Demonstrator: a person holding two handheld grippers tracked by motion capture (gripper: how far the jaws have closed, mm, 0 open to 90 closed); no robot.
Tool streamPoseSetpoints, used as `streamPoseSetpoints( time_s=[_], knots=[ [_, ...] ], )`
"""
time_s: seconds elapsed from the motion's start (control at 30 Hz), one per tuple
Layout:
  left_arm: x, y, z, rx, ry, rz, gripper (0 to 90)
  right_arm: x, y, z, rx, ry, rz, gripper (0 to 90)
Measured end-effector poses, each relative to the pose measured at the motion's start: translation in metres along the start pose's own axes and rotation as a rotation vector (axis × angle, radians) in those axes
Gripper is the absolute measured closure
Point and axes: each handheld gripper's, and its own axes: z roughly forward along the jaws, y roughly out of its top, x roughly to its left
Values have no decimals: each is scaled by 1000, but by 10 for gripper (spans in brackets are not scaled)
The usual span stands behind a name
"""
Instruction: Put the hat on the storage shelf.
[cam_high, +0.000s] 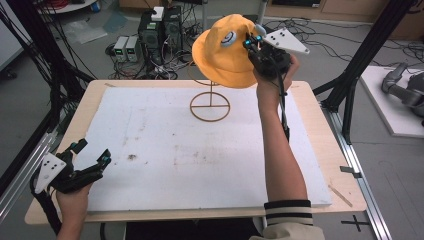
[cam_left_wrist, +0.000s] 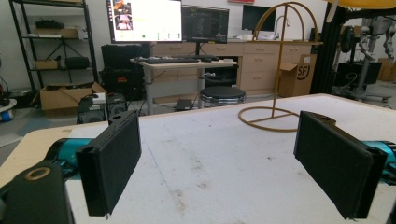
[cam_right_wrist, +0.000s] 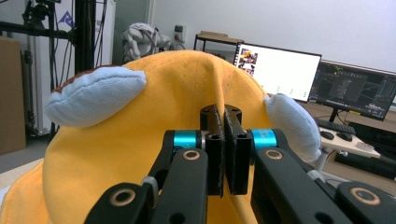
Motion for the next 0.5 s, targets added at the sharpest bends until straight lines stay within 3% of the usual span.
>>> streamPoseSetpoints(
  time_s=[0.2,0.5],
  knots=[
    [1,0,-2,-3,7,-1,153,1,-10,25,8,-12,22,889],
    [4,-1,-7,-7,18,-10,153,14,-27,53,54,-9,36,889]
  ],
)
